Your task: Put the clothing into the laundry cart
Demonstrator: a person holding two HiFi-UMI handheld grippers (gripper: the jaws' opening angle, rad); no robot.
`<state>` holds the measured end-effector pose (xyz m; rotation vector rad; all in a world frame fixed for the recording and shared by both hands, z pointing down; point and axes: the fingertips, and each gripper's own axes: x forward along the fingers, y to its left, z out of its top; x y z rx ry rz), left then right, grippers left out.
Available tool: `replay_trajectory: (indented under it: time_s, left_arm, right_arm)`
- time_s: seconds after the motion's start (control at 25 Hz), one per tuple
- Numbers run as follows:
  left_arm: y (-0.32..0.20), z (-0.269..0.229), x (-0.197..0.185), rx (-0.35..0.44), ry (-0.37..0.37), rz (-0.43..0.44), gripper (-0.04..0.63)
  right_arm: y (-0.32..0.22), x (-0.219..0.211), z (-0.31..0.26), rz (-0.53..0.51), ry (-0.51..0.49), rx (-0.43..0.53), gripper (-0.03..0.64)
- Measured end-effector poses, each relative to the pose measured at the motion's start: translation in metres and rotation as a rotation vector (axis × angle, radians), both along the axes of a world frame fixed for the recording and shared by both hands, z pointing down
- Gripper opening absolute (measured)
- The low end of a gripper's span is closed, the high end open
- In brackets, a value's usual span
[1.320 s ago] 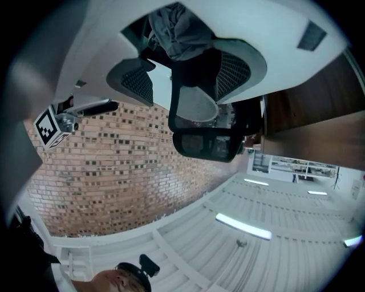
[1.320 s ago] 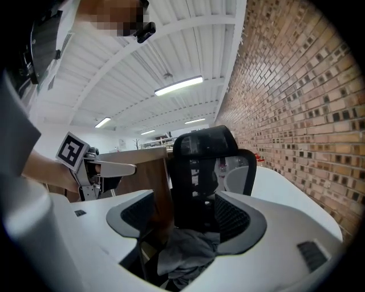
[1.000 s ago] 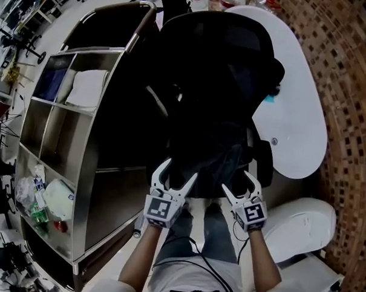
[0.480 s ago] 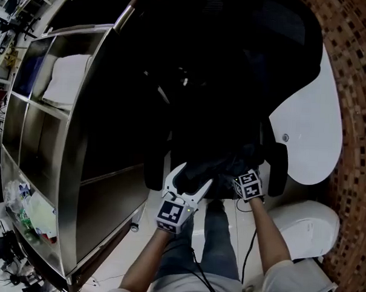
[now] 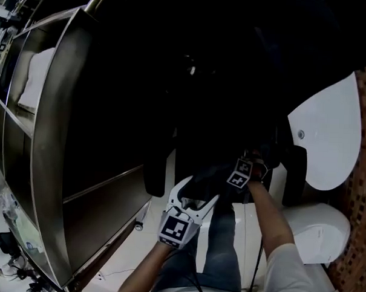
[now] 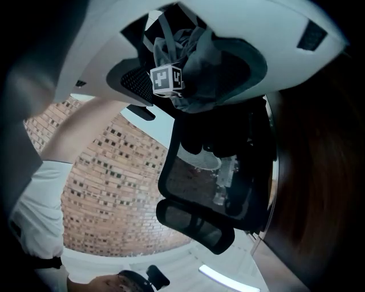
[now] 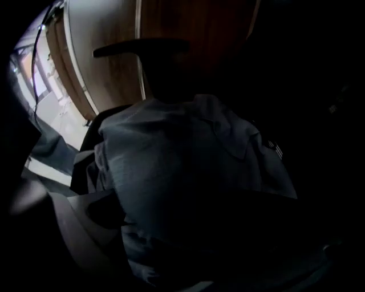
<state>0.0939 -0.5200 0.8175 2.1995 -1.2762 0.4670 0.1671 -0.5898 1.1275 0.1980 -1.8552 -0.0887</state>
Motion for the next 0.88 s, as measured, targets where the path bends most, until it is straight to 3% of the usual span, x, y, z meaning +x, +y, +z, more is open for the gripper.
replay_trajectory:
  time_s: [0.08,0.28,0.36,0.44,0.48,0.52,0.6,0.72,0.88]
  left_arm:
    - [0.002,0.009,-0.003,-0.006,-0.017,0.022,0.341]
    - [-0.005,0.012,-0.008,-0.009,-0.046,0.033,0.341]
    - [-0.013,0.009,-0.018,0.003,-0.056,0.001,0.341]
    - [-0.019,0.007,-0.031,-0.004,-0.048,-0.063,0.341]
    - [-0.021,0.006,-0.036,-0.004,-0.050,-0.078,0.341]
    - [-0.020,0.007,-0.040,0.004,-0.060,-0.074,0.341]
    - [-0.018,0.007,-0.043,0.025,-0.086,-0.051,0.341]
    - [-0.021,-0.007,-0.044,0.033,-0.076,-0.078,0.341]
    - [-0.016,-0.028,-0.063,0.058,-0.065,-0.085,0.341]
  right_arm:
    - [-0.006,-0.010,0.018,-0.012,0.033,-0.009,0.638]
    - [-0.009,-0.016,0.048,-0.020,0.105,-0.194,0.632]
    - [-0.009,-0.020,0.050,-0.024,0.082,-0.224,0.626]
    - [-0.011,-0.026,0.044,0.020,0.021,-0.231,0.578]
    - [-0.016,-0.030,0.036,0.074,-0.023,-0.234,0.486]
    - [-0.022,-0.034,0.027,0.149,-0.070,-0.244,0.322]
    - [-0.028,-0.037,0.013,0.310,-0.150,-0.299,0.198]
    - [-0.020,-0.041,-0.010,0.496,-0.290,-0.366,0.147]
    - [-0.009,-0.046,-0.070,0.745,-0.590,-0.388,0.133]
